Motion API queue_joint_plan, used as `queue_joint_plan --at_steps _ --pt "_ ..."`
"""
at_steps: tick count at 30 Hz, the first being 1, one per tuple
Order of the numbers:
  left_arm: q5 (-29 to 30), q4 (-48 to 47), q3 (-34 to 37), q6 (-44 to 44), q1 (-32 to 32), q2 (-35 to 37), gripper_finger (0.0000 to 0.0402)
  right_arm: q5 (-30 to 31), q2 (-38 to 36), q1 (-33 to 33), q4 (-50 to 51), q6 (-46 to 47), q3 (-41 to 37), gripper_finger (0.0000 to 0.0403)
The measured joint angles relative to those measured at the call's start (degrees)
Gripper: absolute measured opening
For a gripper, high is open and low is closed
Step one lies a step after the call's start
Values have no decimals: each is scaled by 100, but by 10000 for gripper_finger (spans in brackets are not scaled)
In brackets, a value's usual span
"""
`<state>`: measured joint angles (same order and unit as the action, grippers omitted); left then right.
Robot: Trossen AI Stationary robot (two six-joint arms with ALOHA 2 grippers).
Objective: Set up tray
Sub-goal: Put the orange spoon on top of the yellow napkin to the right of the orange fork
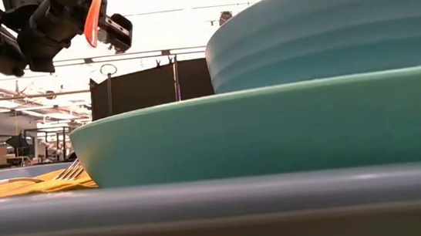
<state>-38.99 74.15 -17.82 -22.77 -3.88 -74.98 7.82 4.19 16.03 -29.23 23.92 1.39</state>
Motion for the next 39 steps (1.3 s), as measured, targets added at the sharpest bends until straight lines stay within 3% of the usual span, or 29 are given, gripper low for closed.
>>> queue_joint_plan --at_steps 7,14,19,24,29,35,39 --pt "-97 -43 0 35 -28 -2 10 -10 440 0 -214 117 0 114" --pt "7 -72 0 104 -44 -2 8 -63 2505 -4 -1093 340 308 114" --pt "65 -91 0 20 -149 -2 8 -690 4458 -197 -1608 -160 1530 114" --pt "108 -219 0 1 -208 -2 8 -1538 6177 -616 -1720 -1607 2854 114" --pt "23 -314 -1 1 -207 -2 8 -1596 7241 -942 -1888 -1852 3914 114" --pt "-383 -23 -24 -1 -162 -2 8 -2409 8146 -1146 -2334 -2005 4687 114" --pt "-507 -26 -42 17 -162 0 8 -2518 8730 -1333 -2554 -2011 5120 114"
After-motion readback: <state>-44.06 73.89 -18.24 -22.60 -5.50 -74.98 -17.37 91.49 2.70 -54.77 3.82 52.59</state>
